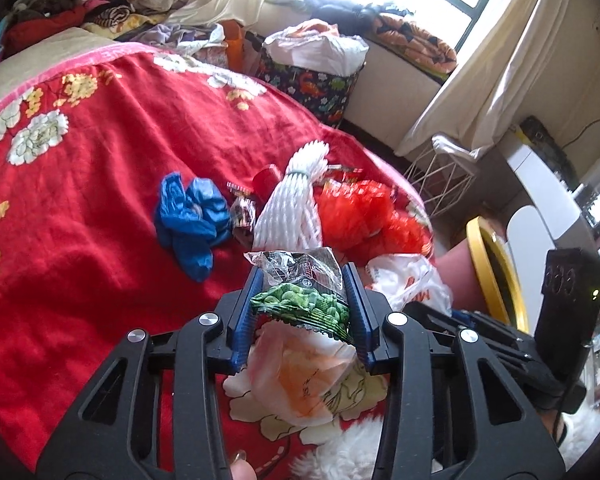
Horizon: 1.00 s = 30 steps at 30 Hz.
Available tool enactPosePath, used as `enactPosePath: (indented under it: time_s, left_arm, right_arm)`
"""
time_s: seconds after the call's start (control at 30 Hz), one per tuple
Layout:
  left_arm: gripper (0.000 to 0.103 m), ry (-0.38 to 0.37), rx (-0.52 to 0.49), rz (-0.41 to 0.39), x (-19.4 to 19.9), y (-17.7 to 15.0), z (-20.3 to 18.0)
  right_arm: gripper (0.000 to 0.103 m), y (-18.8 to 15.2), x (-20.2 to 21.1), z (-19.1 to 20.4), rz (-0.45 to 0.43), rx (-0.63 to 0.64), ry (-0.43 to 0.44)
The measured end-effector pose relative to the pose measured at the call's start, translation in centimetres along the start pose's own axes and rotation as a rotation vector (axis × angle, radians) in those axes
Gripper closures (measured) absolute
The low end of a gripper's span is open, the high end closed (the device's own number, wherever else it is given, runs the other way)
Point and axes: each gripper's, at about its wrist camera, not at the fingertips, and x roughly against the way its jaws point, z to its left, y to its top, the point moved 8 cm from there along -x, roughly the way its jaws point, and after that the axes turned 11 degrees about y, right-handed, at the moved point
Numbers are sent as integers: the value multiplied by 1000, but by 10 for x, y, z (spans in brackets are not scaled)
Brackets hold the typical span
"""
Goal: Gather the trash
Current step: 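Grasp the green pea snack bag with the left tool while the right tool grasps a white plastic bag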
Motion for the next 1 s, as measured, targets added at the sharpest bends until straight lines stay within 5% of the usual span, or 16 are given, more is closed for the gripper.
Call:
enactPosePath:
  time_s: [0.33,1.0]
  left_arm:
    - [70,-43,6,-74,27,17,-12]
    - [72,-61,-27,-115,43,32,-42]
  right_arm:
    - [87,16,39,8,-105,22,18]
    - [88,54,161,-30,-393,-24,-67]
